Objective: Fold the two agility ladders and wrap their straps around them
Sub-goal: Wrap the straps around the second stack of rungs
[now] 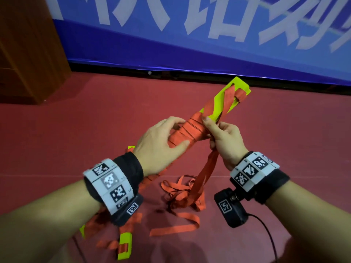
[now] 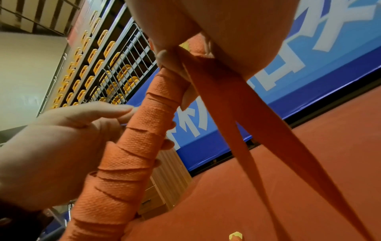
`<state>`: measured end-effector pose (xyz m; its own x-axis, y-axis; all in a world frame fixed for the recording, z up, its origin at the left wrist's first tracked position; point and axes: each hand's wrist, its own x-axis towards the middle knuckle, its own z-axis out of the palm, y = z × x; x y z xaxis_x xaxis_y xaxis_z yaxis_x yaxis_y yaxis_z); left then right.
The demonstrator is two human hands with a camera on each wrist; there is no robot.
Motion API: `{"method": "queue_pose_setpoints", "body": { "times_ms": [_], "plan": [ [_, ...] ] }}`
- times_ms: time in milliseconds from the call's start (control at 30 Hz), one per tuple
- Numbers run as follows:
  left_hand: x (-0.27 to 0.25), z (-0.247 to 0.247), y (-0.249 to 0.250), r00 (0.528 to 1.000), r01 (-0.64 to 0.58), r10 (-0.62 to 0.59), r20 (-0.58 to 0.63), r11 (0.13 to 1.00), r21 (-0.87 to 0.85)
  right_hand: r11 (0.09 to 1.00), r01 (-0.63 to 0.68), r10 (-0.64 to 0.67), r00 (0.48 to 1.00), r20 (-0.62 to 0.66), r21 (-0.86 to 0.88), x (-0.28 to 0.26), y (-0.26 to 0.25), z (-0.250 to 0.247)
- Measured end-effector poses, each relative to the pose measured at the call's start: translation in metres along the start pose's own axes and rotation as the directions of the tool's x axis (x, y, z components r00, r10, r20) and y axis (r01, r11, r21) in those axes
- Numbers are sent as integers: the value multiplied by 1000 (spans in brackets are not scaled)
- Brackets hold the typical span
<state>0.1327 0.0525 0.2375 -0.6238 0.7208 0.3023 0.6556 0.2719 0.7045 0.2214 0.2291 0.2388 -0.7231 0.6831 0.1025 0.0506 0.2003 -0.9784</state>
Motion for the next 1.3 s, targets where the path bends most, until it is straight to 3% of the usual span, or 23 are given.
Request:
{"method": "queue_pose_setpoints", "body": {
  "times_ms": [133, 233, 400, 533, 667, 900, 1133, 1300],
  "plan": [
    [-11, 15, 4, 999, -32, 35, -3, 939, 342, 999, -47, 49, 997, -65, 21, 1, 2, 2],
    [-11, 20, 2, 993, -83, 109, -36, 897, 434, 998, -58, 59, 994, -91, 21, 0, 2, 1],
    [-7, 17, -3, 987, -102, 139, -78, 928, 358, 1000, 14, -15, 999, -42, -23, -4, -2, -3],
    [-4, 8, -2, 982, -109, 153, -109, 937, 331, 998, 66, -67, 992, 102, 15, -7, -5, -9],
    [-1, 1, -4, 989, -48, 83, -123, 962, 267, 995, 82, -67, 964, 257, -48, -7, -6, -17],
    [-1, -2, -9, 994, -22, 40, -106, 987, 161, 987, 130, -103, 963, 248, -97, -6, -4, -22],
    [-1, -3, -8, 996, -1, 0, -89, 1000, -16, 940, 300, -262, 940, 217, -163, -7, -4, -23],
    [0, -4, -8, 998, 20, -25, -54, 995, -96, 960, 256, -227, 948, 222, -111, -4, -2, -22]
  ]
}}
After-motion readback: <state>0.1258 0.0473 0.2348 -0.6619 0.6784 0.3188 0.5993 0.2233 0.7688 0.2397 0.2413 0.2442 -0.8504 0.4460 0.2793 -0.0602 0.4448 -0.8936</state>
